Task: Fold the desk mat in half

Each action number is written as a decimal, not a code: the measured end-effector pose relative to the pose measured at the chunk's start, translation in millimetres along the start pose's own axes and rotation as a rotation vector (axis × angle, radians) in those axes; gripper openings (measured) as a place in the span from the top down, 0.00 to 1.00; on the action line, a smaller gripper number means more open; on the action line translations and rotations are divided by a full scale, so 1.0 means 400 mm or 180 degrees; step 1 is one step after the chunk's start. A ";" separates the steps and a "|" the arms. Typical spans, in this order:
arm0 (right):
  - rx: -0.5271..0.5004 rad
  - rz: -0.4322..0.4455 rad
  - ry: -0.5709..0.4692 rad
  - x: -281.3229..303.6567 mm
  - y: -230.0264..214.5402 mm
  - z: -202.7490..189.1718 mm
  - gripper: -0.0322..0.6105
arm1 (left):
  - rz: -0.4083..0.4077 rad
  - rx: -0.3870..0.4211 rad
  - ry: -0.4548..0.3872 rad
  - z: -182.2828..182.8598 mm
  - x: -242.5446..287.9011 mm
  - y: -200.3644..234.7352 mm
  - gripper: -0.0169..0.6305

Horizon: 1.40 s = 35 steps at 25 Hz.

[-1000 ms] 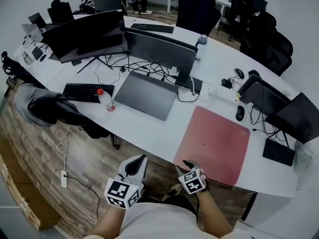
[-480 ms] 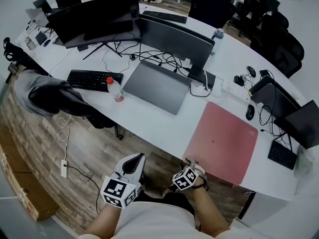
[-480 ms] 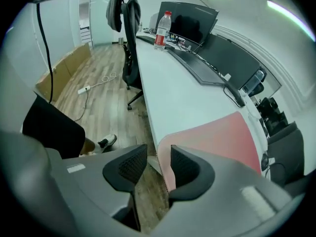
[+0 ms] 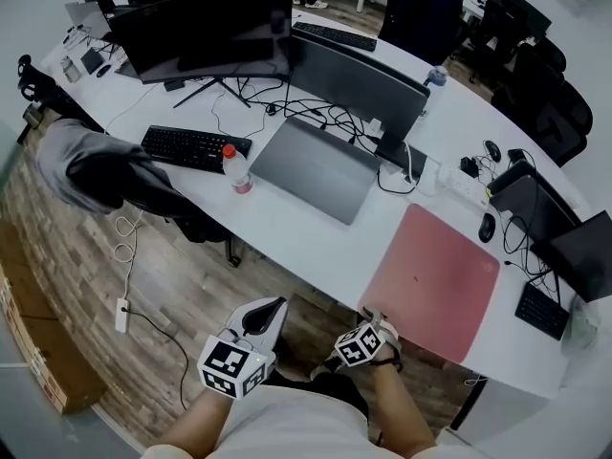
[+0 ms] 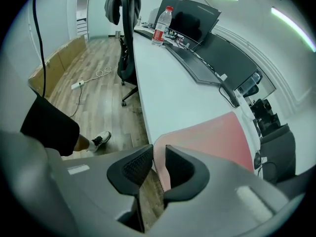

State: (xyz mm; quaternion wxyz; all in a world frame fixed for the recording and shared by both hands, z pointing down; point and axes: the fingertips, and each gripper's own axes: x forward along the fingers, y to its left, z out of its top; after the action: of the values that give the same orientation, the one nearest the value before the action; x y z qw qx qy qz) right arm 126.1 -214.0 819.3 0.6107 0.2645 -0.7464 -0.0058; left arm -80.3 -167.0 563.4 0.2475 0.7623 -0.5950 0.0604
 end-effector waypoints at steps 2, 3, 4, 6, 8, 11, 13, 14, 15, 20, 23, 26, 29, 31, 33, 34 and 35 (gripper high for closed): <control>0.0144 0.0108 -0.0084 -0.005 -0.002 0.000 0.81 | -0.0019 -0.0013 0.0035 -0.008 0.001 -0.002 0.97; 0.0239 0.0171 -0.0145 -0.009 -0.004 0.002 0.82 | -0.0033 -0.0015 0.0045 -0.010 0.003 -0.004 0.97; 0.0328 0.0213 -0.0211 -0.014 -0.006 0.004 0.84 | -0.0051 -0.0012 0.0050 -0.011 0.005 -0.008 0.97; 0.0443 0.0192 -0.0318 -0.026 -0.013 0.006 0.89 | -0.0093 0.0006 0.0055 -0.011 0.010 -0.017 0.97; 0.0533 0.0123 -0.0396 -0.037 -0.022 0.009 0.90 | -0.0131 0.0029 0.0067 -0.012 0.017 -0.024 0.97; 0.0816 0.0156 -0.0585 -0.057 -0.038 0.019 0.90 | -0.0191 0.0038 0.0106 -0.016 0.026 -0.033 0.97; 0.1205 0.0274 -0.0787 -0.082 -0.056 0.012 0.90 | -0.0251 0.0017 0.0143 -0.022 0.031 -0.047 0.97; 0.1395 0.0311 -0.0883 -0.098 -0.071 0.006 0.90 | -0.0284 0.0018 0.0156 -0.024 0.035 -0.056 0.97; 0.1530 0.0318 -0.0964 -0.113 -0.088 -0.002 0.90 | -0.0318 0.0031 0.0165 -0.024 0.040 -0.066 0.97; 0.1822 0.0196 -0.1200 -0.171 -0.164 -0.031 0.90 | -0.0507 0.0122 0.0178 -0.004 0.093 -0.133 0.97; 0.1933 0.0091 -0.1266 -0.199 -0.204 -0.061 0.90 | -0.0651 0.0207 0.0182 0.008 0.128 -0.192 0.97; 0.2075 -0.0018 -0.1285 -0.223 -0.244 -0.110 0.90 | -0.0791 0.0278 0.0176 0.022 0.161 -0.251 0.97; 0.2281 -0.0096 -0.1297 -0.242 -0.285 -0.170 0.90 | -0.0928 0.0282 0.0149 0.041 0.193 -0.312 0.97; 0.2368 -0.0156 -0.1286 -0.254 -0.311 -0.211 0.90 | -0.1008 0.0295 0.0121 0.051 0.215 -0.356 0.97; 0.2417 -0.0213 -0.1265 -0.266 -0.333 -0.253 0.90 | -0.1073 0.0319 0.0104 0.055 0.233 -0.400 0.97; 0.2439 -0.0236 -0.1255 -0.272 -0.343 -0.274 0.90 | -0.1099 0.0330 0.0098 0.055 0.242 -0.420 0.97; 0.2459 -0.0256 -0.1245 -0.277 -0.353 -0.295 0.90 | -0.1120 0.0338 0.0093 0.055 0.252 -0.439 0.97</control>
State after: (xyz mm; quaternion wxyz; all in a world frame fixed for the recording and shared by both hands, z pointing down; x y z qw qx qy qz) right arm 301.2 -253.7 701.7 0.3133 0.4964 -0.7845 0.2002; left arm 108.3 -235.4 529.6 0.2222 0.8656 -0.4448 0.0587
